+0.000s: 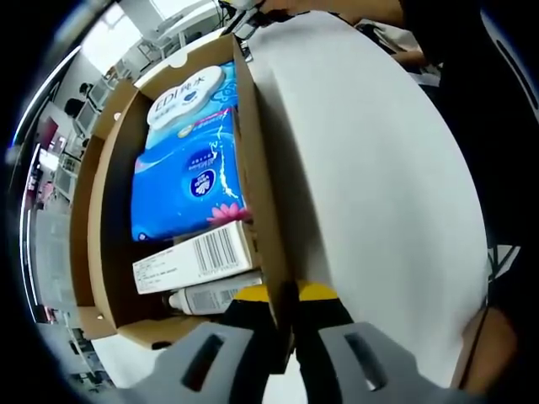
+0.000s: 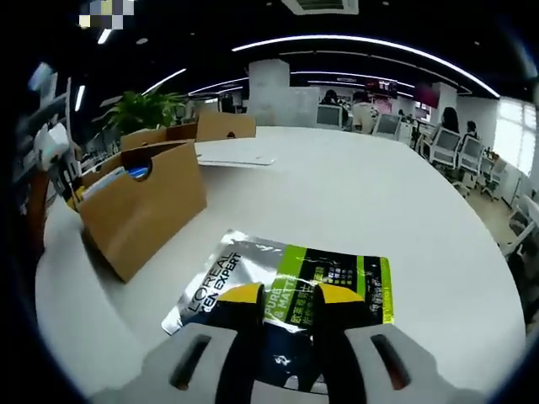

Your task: Operate the shoe box by opening the lid, removing the specified soft item, and placing it in the target area until the item is outside and the box remains undamaged.

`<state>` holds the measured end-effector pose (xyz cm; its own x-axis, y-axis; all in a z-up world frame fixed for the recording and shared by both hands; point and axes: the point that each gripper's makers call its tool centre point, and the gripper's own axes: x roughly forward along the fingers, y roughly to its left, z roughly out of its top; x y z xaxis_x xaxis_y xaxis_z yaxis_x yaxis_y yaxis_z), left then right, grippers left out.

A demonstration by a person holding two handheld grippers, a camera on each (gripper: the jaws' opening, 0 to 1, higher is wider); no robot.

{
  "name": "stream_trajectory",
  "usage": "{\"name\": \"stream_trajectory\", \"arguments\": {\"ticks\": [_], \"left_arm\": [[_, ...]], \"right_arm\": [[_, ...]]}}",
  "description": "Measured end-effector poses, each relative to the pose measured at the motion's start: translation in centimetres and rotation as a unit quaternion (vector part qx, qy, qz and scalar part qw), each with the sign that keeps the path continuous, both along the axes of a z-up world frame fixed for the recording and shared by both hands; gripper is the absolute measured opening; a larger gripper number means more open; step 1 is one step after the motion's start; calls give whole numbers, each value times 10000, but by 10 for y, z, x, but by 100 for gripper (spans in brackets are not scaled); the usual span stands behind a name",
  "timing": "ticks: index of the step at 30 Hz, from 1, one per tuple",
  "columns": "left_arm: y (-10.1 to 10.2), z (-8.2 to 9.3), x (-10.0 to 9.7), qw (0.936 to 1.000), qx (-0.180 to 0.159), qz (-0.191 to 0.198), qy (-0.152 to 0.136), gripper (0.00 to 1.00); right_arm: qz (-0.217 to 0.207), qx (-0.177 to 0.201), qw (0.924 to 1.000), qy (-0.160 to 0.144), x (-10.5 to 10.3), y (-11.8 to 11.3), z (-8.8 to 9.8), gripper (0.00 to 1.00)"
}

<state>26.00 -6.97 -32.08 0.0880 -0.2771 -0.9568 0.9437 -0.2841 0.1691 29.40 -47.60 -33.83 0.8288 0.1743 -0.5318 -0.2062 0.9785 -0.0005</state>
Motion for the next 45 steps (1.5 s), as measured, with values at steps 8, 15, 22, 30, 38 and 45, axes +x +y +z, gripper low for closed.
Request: {"name": "stream_trajectory", "arguments": {"ticks": [8, 15, 22, 30, 38, 45], "left_arm": [[0, 0, 0, 10000, 2, 19, -11, 5], [0, 0, 0, 10000, 1, 17, -15, 5], [1, 0, 0, 10000, 2, 6, -37, 6], [1, -1, 0, 10000, 35, -7, -64, 6], [2, -1, 0, 9999, 72, -24, -93, 6], [3, -1, 0, 9999, 61, -25, -106, 6]], "right_arm": [[-250, -190, 9994, 142, 0, -5, 0, 31], [-245, -87, 9993, 274, -5, 0, 4, 36], [162, -210, 9986, 453, -11, 13, 18, 37], [498, -570, 9954, 580, -23, 27, 36, 38], [787, -1035, 9896, 613, -32, 50, 67, 41], [1094, -1283, 9840, 579, -30, 78, 95, 43]]}}
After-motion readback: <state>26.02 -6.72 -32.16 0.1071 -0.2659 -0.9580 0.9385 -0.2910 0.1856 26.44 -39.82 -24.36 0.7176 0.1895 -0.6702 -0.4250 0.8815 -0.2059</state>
